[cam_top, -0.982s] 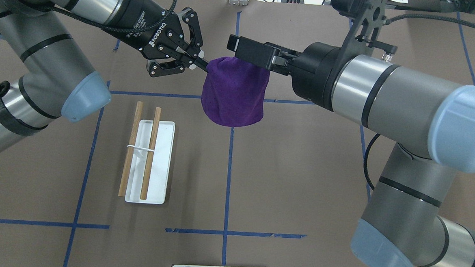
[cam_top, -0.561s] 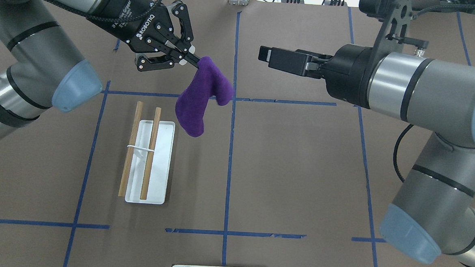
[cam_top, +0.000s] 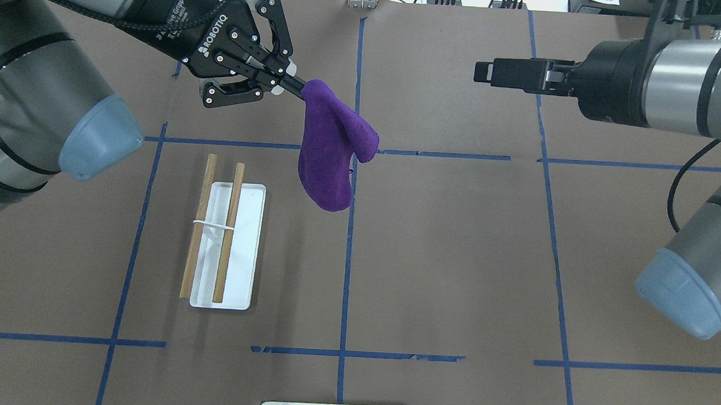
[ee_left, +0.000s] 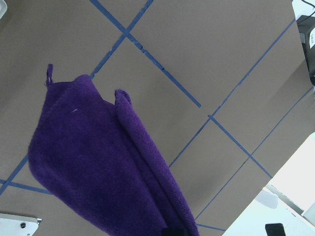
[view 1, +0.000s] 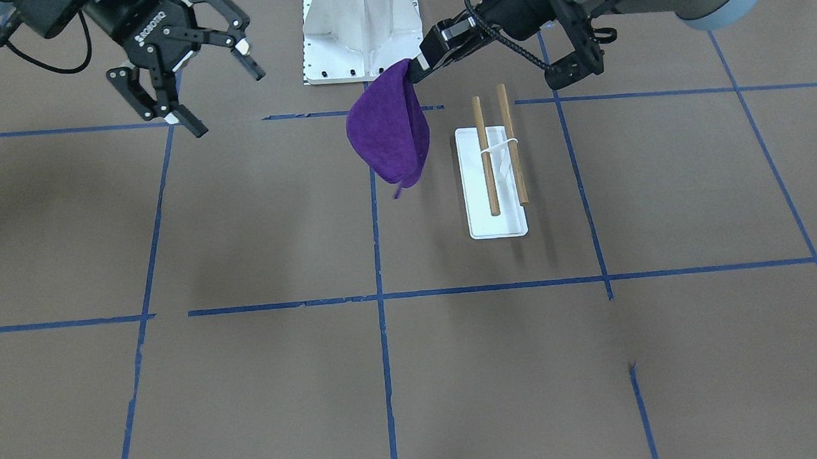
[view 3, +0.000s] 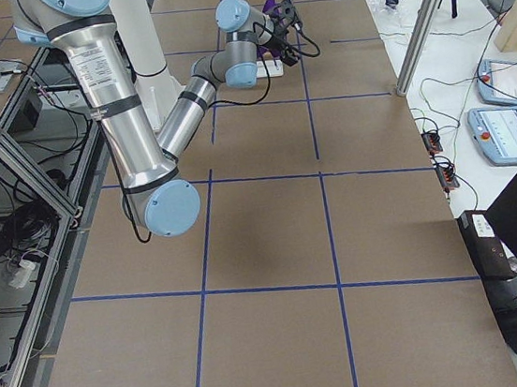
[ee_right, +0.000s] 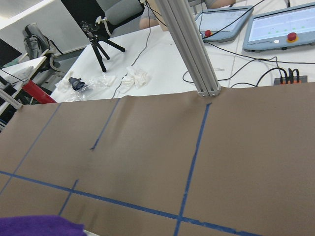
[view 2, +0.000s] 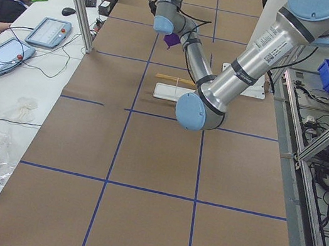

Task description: Hang towel on rack

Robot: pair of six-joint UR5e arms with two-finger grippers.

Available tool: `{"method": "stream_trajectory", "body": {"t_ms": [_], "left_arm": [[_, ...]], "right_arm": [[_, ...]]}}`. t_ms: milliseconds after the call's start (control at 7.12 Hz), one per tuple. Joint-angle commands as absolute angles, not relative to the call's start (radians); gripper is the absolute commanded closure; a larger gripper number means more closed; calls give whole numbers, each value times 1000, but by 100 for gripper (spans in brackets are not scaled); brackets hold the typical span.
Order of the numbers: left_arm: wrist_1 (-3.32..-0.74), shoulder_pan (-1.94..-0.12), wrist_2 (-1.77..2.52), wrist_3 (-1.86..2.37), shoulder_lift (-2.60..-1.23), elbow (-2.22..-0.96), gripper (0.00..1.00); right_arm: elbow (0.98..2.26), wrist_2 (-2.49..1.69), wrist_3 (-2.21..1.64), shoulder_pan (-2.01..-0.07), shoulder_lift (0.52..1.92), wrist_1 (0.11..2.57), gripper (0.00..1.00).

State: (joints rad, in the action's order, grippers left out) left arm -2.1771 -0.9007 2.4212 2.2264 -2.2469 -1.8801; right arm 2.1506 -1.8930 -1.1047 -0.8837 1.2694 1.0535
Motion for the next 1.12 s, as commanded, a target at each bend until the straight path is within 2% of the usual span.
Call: {"method": "stream_trajectory", "body": {"t_ms": [0,702,982], "left_arm": [[-2072,-779,2157,2212,-2227,-1980,100],[-1508,-478,1590,1852,-2220,-2169,100],[-1331,-466,1542,1777,-2174,-2280,100]], "right_arm": [[2155,-2002,-971,-1033,1273,1298,0],[2160,-2002,-365,-1133,1279,2002,0],[2148,-2034,-180,-1208,1328,2089,0]]}}
